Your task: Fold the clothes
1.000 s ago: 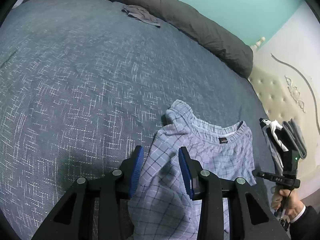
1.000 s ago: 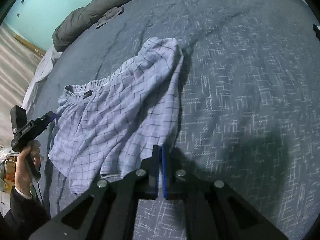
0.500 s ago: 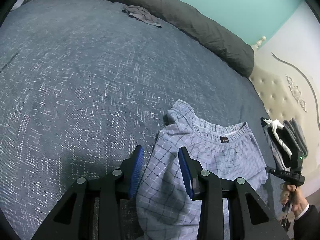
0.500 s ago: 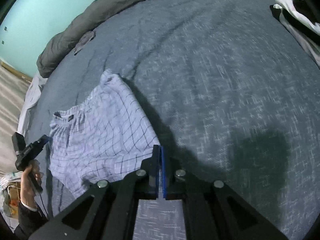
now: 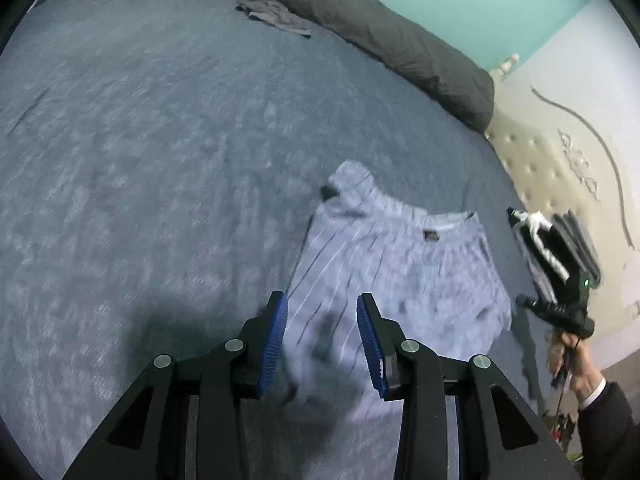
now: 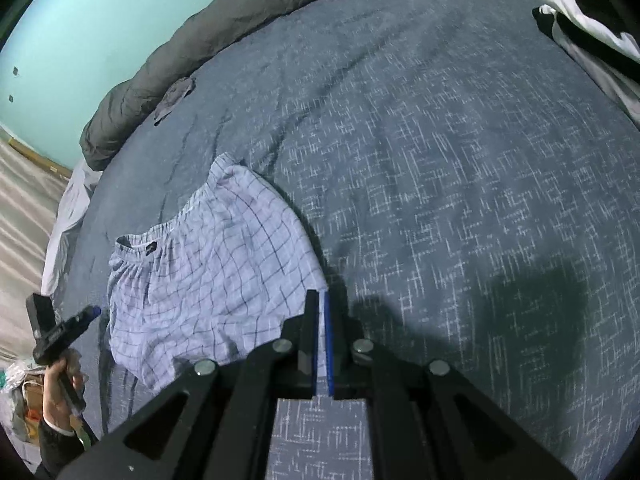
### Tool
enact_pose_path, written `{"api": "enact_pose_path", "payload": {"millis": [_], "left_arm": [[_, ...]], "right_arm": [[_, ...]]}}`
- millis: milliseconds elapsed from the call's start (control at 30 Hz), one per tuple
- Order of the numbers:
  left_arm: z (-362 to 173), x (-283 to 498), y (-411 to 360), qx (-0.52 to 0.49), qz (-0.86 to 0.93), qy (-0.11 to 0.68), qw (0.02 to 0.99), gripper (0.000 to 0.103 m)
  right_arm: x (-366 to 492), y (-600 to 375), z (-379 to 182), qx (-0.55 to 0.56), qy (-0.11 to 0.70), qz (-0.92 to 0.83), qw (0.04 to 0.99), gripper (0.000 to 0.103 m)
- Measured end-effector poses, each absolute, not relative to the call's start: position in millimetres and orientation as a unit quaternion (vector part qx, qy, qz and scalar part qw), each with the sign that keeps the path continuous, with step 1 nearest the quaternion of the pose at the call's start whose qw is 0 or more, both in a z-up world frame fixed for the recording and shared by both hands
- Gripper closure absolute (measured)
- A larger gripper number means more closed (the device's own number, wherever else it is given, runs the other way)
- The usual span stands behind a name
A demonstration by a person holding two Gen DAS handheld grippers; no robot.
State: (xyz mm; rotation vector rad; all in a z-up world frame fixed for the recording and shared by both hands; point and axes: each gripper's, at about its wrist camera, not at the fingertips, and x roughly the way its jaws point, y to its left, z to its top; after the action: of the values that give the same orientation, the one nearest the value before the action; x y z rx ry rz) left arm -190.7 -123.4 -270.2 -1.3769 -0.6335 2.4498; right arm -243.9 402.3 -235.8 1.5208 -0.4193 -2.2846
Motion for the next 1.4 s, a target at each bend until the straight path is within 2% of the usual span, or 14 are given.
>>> {"api": "enact_pose_path", "payload": {"millis": [67,100,167,367,467,533,700,933,1067,1100,1133,1200,1367,1400], "left_arm": [[-275,-181,-126,-0.484,0.838,-0.220,0.124,0.063],[-278,-176,-128,-0.489,0.835,-0.221,0.121,0.063],[-282,-170,-128,-0.497,0.831,-0.219,0.119,0.063],[-293,-166,-115,-0.518,0.823,-0.196,0.127,0.063],[-298,-163,-109,-0.527,0.819,-0.185,0.130,0.094],[-299,-163,-104,-0.534,0.817,-0.173,0.134,0.100],[-276,-159,-99,-0.524,0.826,-0.149,0.142,0.100],[-222,-156,-104,-0.499,0.842,-0.139,0.150,0.100],[-215,-158,-102,-0.501,0.843,-0.129,0.148,0.100],[-215,-157,-104,-0.502,0.842,-0.131,0.147,0.100],[-216,-158,-105,-0.503,0.841,-0.135,0.147,0.100],[-218,-159,-106,-0.504,0.839,-0.143,0.146,0.100],[-224,-161,-104,-0.507,0.836,-0.154,0.141,0.100],[-224,-160,-104,-0.507,0.837,-0.153,0.139,0.100]], "right_arm": [[-241,400,-235,0.539,-0.147,-0.809,0.185,0.089],[-239,399,-234,0.539,-0.146,-0.808,0.186,0.077],[-234,394,-233,0.542,-0.130,-0.808,0.191,0.070],[-227,380,-246,0.561,-0.090,-0.798,0.199,0.070],[-226,379,-252,0.564,-0.087,-0.796,0.201,0.071],[-225,380,-253,0.563,-0.087,-0.796,0.204,0.093],[-222,382,-241,0.546,-0.089,-0.804,0.216,0.103],[-216,392,-200,0.519,-0.079,-0.820,0.229,0.103],[-228,399,-213,0.539,-0.093,-0.809,0.214,0.101],[-230,400,-222,0.551,-0.101,-0.802,0.208,0.094],[-232,400,-227,0.556,-0.099,-0.800,0.203,0.078],[-235,393,-240,0.567,-0.086,-0.795,0.199,0.067],[-243,379,-264,0.579,-0.081,-0.786,0.199,0.069],[-244,376,-267,0.580,-0.077,-0.786,0.200,0.081]]}}
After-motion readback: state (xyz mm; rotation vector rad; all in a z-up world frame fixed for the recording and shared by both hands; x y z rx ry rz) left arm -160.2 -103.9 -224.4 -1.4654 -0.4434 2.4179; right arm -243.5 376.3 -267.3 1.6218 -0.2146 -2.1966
